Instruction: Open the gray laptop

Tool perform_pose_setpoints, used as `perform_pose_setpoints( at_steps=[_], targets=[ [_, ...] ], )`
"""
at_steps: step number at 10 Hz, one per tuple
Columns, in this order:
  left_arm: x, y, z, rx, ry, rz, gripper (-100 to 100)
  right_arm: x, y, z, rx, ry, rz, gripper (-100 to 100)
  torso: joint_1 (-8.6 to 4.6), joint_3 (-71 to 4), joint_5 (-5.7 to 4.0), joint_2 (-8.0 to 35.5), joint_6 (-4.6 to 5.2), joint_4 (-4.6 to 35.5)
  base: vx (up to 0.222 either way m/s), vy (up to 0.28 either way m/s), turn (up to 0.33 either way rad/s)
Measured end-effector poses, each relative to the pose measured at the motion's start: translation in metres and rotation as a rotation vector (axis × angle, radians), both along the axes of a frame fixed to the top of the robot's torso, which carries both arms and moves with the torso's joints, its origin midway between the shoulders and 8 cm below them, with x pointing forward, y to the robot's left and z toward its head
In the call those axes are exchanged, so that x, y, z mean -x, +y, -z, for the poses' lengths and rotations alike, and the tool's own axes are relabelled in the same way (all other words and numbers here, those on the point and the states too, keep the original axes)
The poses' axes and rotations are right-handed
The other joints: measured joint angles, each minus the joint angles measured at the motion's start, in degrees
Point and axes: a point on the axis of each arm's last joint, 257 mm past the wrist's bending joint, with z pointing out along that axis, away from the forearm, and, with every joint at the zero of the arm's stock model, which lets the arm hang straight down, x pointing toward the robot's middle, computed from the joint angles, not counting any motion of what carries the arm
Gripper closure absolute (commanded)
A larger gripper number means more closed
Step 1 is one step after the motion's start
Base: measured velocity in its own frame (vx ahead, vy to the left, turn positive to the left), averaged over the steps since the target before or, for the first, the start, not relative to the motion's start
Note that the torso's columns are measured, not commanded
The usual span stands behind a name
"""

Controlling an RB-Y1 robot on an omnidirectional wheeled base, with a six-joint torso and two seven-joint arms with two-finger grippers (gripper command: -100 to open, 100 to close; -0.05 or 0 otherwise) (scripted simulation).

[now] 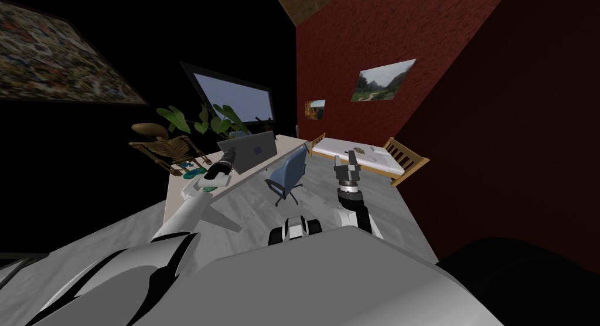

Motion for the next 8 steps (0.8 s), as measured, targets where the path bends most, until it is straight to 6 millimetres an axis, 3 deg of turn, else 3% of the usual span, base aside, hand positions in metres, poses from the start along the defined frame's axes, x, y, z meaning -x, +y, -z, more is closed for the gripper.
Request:
perform_pose_setpoints(
  at_steps=[8],
  targets=[
    [-0.014,0.072,-0.017,-0.004,0.079,-0.140,-100,0.000,0.000,0.000,0.000,0.000,0.000,0,0.02,-0.03,0.00,-0.04,0.01,-0.01,-0.009,-0.032,-0.032]
  ],
)
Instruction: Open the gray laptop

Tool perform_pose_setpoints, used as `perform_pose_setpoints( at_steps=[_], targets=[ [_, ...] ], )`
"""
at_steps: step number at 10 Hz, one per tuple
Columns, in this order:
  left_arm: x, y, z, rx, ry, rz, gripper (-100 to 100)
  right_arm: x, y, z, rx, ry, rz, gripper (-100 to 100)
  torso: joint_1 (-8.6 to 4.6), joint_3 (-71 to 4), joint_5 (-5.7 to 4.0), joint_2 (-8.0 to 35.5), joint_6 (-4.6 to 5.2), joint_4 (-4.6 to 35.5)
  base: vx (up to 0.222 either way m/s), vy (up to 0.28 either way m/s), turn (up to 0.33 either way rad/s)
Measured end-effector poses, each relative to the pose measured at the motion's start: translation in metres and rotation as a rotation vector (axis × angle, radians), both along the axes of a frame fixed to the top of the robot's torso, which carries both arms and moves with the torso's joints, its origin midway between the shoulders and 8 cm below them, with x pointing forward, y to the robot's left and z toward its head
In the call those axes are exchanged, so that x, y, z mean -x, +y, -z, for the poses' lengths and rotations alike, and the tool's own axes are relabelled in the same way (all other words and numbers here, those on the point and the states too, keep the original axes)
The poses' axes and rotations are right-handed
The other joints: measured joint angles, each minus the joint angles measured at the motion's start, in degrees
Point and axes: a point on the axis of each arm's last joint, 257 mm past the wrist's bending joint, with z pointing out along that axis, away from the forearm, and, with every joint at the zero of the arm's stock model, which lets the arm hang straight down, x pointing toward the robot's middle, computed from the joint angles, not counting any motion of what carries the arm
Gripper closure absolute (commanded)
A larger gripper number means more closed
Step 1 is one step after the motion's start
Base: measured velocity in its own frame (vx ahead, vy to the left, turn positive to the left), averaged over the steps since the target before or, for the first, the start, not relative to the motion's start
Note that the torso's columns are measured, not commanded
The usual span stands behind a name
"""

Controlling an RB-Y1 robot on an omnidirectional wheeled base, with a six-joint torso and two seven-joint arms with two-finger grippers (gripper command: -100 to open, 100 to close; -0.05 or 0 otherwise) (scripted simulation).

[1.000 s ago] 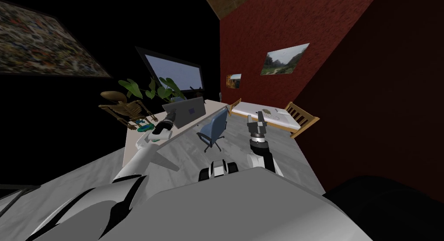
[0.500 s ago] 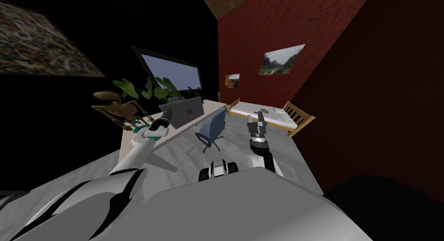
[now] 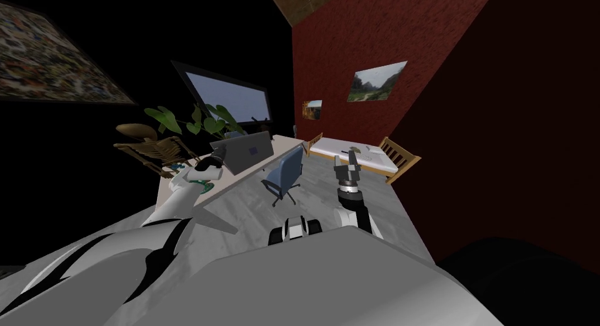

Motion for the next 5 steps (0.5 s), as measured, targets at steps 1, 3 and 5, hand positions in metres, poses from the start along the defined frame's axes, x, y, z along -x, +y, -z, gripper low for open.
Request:
perform_pose_setpoints(
  at_steps=[1,3,5],
  targets=[
    [-0.001,0.008,0.001,0.001,0.010,-0.014,-100,0.000,0.000,0.000,0.000,0.000,0.000,0,0.05,-0.01,0.03,-0.03,-0.05,-0.03,-0.013,-0.038,-0.035],
    [0.001,0.029,-0.008,0.007,0.029,-0.061,-100,0.000,0.000,0.000,0.000,0.000,0.000,0,0.01,0.01,-0.01,0.02,-0.04,0.01,-0.011,-0.036,-0.032],
    [0.001,0.046,-0.012,0.012,0.045,-0.095,-100,0.000,0.000,0.000,0.000,0.000,0.000,0,0.05,0.01,0.01,0.01,-0.05,0.01,-0.007,-0.029,-0.038]
  ],
)
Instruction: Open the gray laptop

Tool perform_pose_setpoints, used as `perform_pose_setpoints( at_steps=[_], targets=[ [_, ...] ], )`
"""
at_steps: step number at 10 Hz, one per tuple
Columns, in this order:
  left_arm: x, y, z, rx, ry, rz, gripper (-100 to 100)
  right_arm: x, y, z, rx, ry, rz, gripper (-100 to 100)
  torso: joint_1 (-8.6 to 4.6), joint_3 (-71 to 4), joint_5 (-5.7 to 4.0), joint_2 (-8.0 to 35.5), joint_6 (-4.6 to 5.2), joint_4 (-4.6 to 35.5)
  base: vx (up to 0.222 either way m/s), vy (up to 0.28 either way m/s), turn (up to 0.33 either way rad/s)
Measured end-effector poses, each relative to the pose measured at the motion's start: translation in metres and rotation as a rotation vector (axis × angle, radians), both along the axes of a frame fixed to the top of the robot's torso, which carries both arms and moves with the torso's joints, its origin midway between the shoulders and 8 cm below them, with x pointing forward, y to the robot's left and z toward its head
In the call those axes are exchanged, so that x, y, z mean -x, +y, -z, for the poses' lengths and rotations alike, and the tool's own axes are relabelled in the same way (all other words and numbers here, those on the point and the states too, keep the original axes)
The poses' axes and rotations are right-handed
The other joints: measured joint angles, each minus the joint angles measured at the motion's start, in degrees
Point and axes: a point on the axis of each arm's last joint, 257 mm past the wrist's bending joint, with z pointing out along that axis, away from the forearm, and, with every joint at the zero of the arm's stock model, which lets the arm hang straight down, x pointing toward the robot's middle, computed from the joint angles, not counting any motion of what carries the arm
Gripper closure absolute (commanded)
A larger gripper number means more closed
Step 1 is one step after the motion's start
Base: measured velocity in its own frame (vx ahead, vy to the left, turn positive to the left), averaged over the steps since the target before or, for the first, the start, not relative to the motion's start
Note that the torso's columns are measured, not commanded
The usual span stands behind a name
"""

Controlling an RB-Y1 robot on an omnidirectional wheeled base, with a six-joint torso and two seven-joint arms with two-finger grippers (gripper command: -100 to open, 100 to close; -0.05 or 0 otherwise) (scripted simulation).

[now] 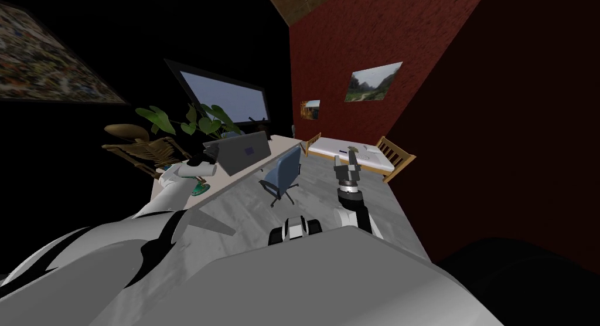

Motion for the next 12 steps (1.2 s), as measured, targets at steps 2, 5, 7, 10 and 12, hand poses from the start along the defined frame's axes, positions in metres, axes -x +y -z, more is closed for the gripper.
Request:
perform_pose_setpoints(
  at_steps=[2,5,7,10,12],
  targets=[
    [0.003,0.024,-0.009,0.009,0.015,-0.047,-100,0.000,0.000,0.000,0.000,0.000,0.000,0,-0.07,0.01,-0.01,0.02,0.02,0.00,-0.012,-0.040,-0.032],
    [0.009,0.050,-0.019,0.023,0.031,-0.105,-100,0.000,0.000,0.000,0.000,0.000,0.000,0,-0.02,0.00,0.01,0.00,0.02,-0.02,-0.008,-0.025,-0.023],
    [0.010,0.051,-0.019,0.024,0.033,-0.107,100,0.000,0.000,0.000,0.000,0.000,0.000,0,0.03,-0.02,0.03,-0.03,0.02,-0.03,0.000,0.000,0.000],
    [0.009,0.052,-0.020,0.048,0.050,-0.122,100,0.000,0.000,0.000,0.000,0.000,0.000,0,0.16,-0.01,0.07,-0.01,0.00,-0.02,-0.001,0.088,-0.083],
    [0.008,0.053,-0.022,0.075,0.068,-0.136,100,0.000,0.000,0.000,0.000,0.000,0.000,0,0.08,-0.06,0.09,-0.10,-0.03,-0.09,-0.004,0.101,-0.075]
  ],
)
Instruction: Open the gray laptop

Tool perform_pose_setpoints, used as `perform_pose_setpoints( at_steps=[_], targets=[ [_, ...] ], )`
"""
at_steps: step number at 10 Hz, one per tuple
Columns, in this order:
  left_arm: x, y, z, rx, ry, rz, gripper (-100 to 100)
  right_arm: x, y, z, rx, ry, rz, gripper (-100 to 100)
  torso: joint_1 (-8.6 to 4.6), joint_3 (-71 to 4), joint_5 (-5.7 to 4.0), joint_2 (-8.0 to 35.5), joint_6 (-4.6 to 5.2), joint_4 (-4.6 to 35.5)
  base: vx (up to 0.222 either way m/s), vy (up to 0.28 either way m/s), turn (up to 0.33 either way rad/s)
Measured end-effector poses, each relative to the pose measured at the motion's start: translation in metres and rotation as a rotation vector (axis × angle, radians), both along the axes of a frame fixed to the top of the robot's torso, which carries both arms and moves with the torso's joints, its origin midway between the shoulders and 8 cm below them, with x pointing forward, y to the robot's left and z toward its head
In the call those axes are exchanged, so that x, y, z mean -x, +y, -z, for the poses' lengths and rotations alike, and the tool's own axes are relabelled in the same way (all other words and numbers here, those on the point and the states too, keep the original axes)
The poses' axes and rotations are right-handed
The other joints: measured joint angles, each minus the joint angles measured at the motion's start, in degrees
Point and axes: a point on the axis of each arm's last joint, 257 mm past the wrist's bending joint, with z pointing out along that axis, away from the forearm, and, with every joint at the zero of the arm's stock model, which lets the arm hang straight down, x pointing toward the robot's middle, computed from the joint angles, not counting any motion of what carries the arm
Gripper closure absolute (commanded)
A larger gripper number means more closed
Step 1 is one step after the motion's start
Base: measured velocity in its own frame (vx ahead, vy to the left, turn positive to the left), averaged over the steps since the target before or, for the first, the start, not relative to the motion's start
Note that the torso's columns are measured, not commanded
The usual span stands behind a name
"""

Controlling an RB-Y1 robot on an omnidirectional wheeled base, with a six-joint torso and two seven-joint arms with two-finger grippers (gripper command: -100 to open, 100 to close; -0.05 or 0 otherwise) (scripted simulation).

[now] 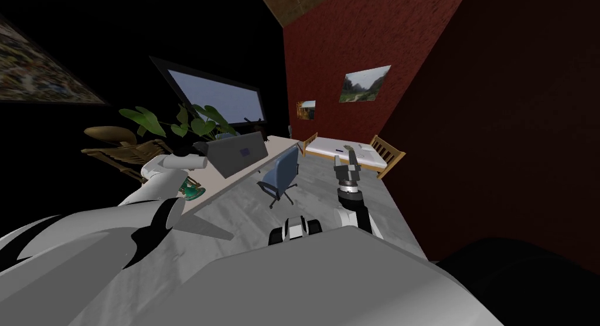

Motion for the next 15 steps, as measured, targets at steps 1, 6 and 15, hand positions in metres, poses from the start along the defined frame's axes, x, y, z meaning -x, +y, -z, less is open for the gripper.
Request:
perform_pose_setpoints(
  at_steps=[1,6,15],
  targets=[
    [-0.0001,0.0008,-0.0008,0.017,0.010,-0.009,100,0.0000,0.0000,0.0000,0.000,0.000,0.000,0,0.06,-0.03,-0.01,-0.03,0.08,0.01,0.000,0.093,-0.059],
    [0.0013,0.0029,-0.0007,0.090,0.064,-0.047,100,0.0000,0.0000,0.0000,0.000,0.000,0.000,0,-0.04,-0.02,0.00,-0.02,0.05,-0.02,0.000,0.094,-0.073],
    [0.0082,-0.0025,0.0008,0.232,0.173,-0.103,100,0.0000,0.0000,0.0000,0.000,0.000,0.000,0,-0.12,0.06,-0.09,0.10,0.07,0.08,-0.007,0.093,-0.071]
  ],
)
